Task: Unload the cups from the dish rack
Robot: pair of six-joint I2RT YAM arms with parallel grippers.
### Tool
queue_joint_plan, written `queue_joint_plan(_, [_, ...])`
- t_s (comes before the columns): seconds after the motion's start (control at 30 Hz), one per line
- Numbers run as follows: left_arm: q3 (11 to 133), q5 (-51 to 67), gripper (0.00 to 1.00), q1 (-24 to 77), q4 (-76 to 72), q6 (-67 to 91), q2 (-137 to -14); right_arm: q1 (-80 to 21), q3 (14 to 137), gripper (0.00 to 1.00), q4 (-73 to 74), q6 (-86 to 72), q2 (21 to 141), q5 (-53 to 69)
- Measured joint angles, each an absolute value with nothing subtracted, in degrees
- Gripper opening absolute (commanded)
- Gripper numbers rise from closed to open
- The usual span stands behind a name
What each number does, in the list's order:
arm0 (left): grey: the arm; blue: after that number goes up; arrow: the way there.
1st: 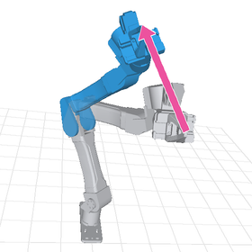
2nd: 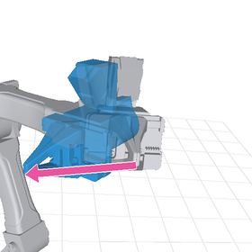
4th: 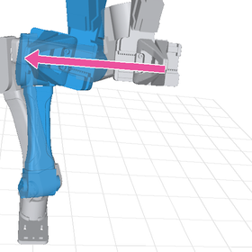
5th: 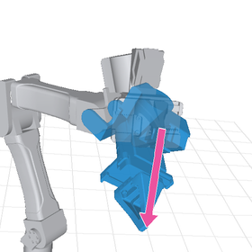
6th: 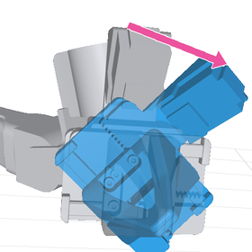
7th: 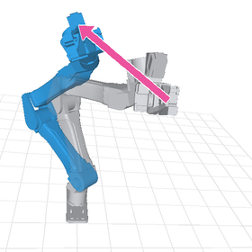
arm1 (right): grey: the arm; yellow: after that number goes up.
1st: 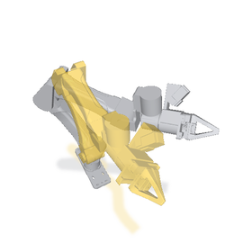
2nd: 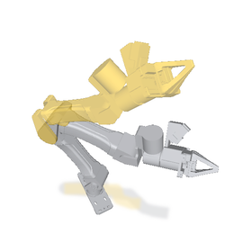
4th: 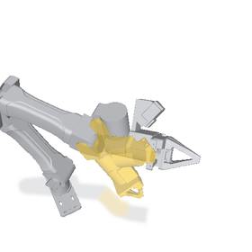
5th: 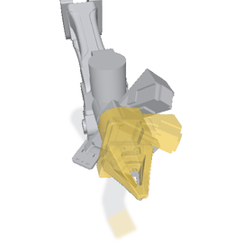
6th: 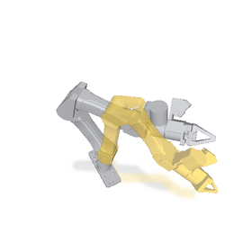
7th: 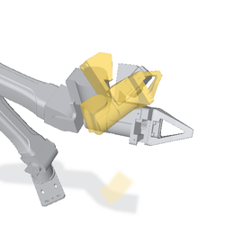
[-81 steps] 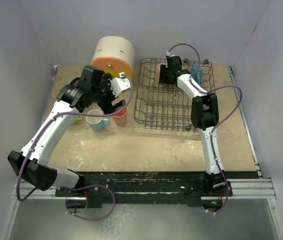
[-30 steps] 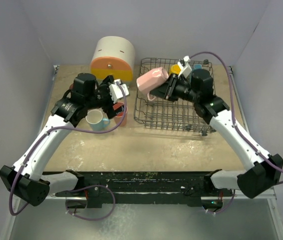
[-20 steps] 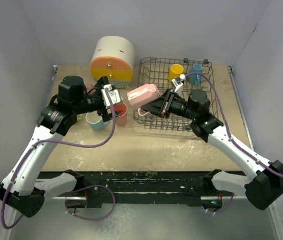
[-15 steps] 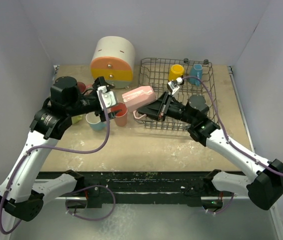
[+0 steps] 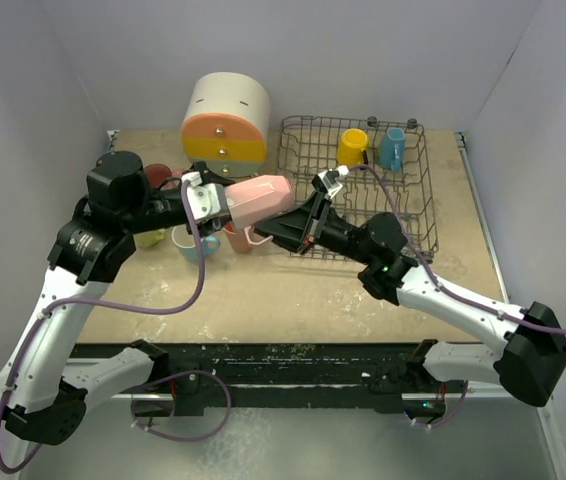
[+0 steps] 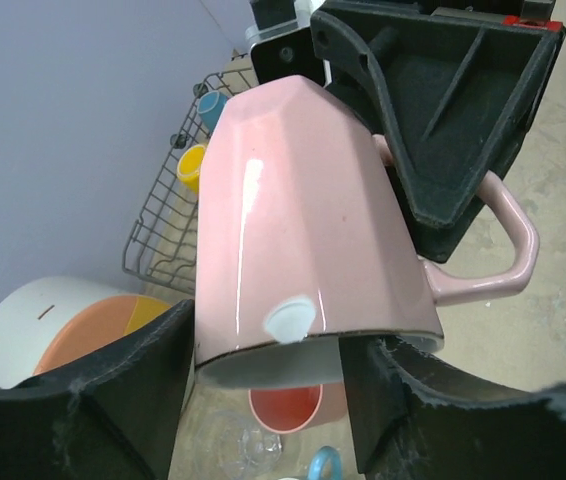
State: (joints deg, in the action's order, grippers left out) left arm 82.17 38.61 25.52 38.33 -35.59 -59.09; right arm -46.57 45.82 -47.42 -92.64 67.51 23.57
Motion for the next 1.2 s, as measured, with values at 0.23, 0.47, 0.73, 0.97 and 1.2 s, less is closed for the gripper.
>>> queue_joint_plan(0.23, [82.87,37.15,0.0,24.69,37.56,-35.75,-58.15,-50.22,46.72,0.05,-53.6,-95.81,71.35,20.69])
queue_joint_plan(0.47, [83.05,35.79,0.0,24.47,37.82,-37.28,-57.8,-50.78,46.74,0.77,-54.02,-96.73,70.0,20.62])
queue_joint_plan(0.73, [83.18,34.46,0.0,25.74,49.6,-38.98,-66.96,-40.66,48.73,1.0,-14.59,-78.83,57.98,19.92])
queue_joint_plan(0.97, [82.72,30.55,0.0,29.91,61.71,-42.65,-72.73,-20.82,61.39,1.0,16.62,-57.63,56.01,10.7])
queue_joint_plan(1.2, [81.06,23.86,0.0,40.4,61.73,-44.42,-81.34,-16.75,73.45,1.0,29.56,-42.48,66.41,2.15])
